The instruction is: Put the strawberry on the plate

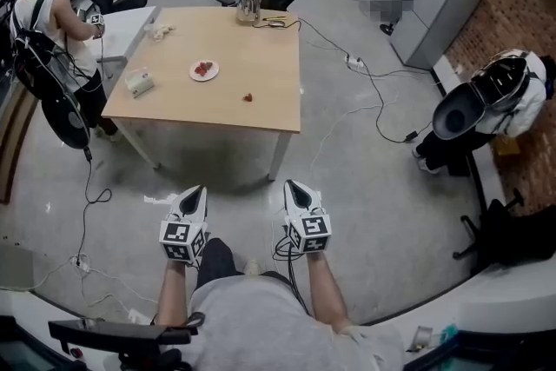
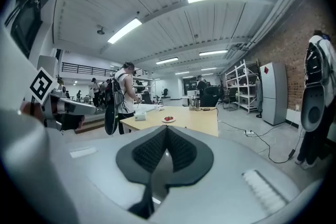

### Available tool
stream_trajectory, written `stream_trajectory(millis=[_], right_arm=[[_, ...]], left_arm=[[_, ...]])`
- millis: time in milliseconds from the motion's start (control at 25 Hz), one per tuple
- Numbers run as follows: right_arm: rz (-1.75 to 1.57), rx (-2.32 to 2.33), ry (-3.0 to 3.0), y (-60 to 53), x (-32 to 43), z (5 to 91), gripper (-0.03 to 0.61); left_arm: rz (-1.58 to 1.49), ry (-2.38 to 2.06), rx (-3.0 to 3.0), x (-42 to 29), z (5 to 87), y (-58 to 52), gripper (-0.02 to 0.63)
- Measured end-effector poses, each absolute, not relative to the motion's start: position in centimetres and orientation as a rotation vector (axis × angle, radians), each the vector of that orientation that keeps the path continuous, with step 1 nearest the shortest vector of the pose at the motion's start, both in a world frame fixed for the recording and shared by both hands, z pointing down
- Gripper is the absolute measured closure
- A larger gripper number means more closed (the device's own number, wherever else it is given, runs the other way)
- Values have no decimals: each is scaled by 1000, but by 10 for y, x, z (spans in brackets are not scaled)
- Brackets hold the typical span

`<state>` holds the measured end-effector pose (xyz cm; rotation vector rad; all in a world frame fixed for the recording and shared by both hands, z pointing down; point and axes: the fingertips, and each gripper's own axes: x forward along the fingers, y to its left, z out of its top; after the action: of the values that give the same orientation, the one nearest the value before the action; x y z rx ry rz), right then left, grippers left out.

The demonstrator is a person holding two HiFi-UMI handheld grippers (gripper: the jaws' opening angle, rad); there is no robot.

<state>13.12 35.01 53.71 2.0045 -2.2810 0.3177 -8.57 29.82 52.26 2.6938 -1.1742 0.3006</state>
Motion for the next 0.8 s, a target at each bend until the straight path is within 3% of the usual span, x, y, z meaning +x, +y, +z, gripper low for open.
stream_trajectory(millis=[800], right_arm=[[360, 1982, -2235, 238, 160, 561, 572]], left_arm=[[319, -1123, 2679, -49, 539, 178, 595]])
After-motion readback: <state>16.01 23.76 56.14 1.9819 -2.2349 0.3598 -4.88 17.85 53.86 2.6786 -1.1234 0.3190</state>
